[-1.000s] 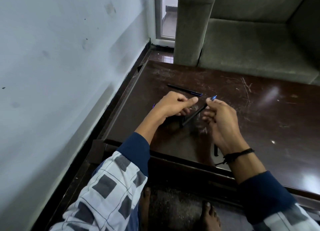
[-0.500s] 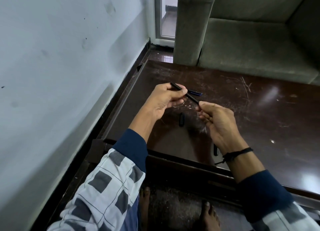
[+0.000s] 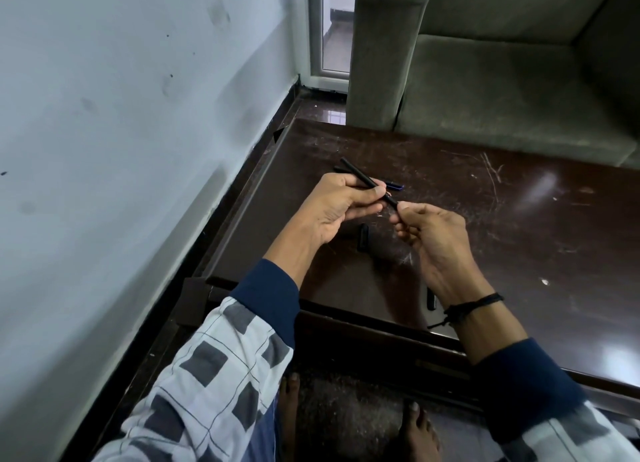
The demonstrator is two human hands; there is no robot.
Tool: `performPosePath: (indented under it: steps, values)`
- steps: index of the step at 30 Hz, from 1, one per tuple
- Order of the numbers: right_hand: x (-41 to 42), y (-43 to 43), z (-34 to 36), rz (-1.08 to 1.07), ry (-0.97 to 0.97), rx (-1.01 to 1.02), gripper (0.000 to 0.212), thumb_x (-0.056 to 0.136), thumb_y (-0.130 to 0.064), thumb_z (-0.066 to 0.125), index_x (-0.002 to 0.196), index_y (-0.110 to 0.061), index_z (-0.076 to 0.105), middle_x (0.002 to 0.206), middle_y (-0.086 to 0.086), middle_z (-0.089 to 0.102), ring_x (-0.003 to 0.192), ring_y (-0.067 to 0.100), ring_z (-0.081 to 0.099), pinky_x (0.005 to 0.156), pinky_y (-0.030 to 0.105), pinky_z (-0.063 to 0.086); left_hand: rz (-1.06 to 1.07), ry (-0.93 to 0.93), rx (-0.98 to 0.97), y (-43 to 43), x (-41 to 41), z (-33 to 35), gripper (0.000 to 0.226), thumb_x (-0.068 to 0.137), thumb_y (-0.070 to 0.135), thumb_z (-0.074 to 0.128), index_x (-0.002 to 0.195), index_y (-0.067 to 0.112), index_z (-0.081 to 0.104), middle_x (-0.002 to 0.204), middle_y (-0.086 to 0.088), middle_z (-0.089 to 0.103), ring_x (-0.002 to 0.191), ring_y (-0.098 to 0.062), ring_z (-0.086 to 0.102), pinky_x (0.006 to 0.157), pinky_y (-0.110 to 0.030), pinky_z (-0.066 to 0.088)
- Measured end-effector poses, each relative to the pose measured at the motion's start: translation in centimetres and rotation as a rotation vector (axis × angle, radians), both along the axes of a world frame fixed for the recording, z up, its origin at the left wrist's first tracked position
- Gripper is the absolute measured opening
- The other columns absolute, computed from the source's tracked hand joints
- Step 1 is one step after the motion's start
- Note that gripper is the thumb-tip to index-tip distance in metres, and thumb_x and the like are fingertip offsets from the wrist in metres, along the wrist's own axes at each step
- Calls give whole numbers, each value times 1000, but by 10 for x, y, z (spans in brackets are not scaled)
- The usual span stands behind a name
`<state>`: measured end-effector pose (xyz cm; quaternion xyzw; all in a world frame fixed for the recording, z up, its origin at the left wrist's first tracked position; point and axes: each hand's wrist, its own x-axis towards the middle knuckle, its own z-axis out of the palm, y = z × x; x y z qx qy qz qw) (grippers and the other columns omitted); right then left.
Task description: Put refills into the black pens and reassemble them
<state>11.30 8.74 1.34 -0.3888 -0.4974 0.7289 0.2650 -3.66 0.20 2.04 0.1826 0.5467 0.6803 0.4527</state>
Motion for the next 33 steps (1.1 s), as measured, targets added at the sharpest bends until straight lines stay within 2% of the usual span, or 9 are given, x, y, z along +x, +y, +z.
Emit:
performPosePath:
  steps: [8,15,19,23,25,29,33]
  values:
    - [-4,-4,-7,-56,-76,151,13,96,-5,69,85,-8,74,65,0,72,59,7,64,60,19,52,35,7,-49,3,3,-1,15,83,-11,74,80,3,78,81,-10,79,79,-22,78,66,-23,61]
    - [-2,-12,-5,-66,-157,379,12,96,-10,72,87,-19,76,76,4,76,69,10,68,70,27,56,65,-65,-100,3,1,0,6,84,-10,74,87,-5,74,81,-13,78,77,-22,78,67,-24,62]
    - [-4,-11,-2,-14,-111,305,4,96,-17,73,95,-15,77,81,7,78,74,15,70,75,29,58,79,-71,-96,0,-5,2,7,83,-9,75,89,-5,74,84,-13,78,79,-21,77,69,-25,62]
    - [-5,-9,-3,-20,-78,224,12,98,-17,70,96,-7,76,75,5,77,67,10,69,66,21,55,68,-50,-103,-2,-6,2,7,82,-8,76,86,-3,75,81,-11,78,80,-20,78,69,-25,62]
    - [-5,-9,-4,-31,-96,236,7,97,-11,71,93,-8,76,74,4,76,68,11,68,67,23,55,58,-43,-117,-2,-6,2,6,82,-7,77,85,-2,76,82,-11,79,80,-21,78,68,-25,62]
    - [-3,-10,-4,-25,-122,316,6,92,-10,76,91,-16,76,86,6,78,77,13,69,74,26,58,58,-36,-131,-2,-6,2,7,82,-7,77,87,-3,76,83,-11,79,81,-20,78,68,-25,62]
    - [-3,-9,-2,2,-73,236,3,94,-17,75,96,-14,76,81,3,79,77,14,73,72,24,59,73,-36,-125,-2,-8,2,7,82,-8,77,87,-3,77,83,-11,79,81,-20,78,68,-25,62]
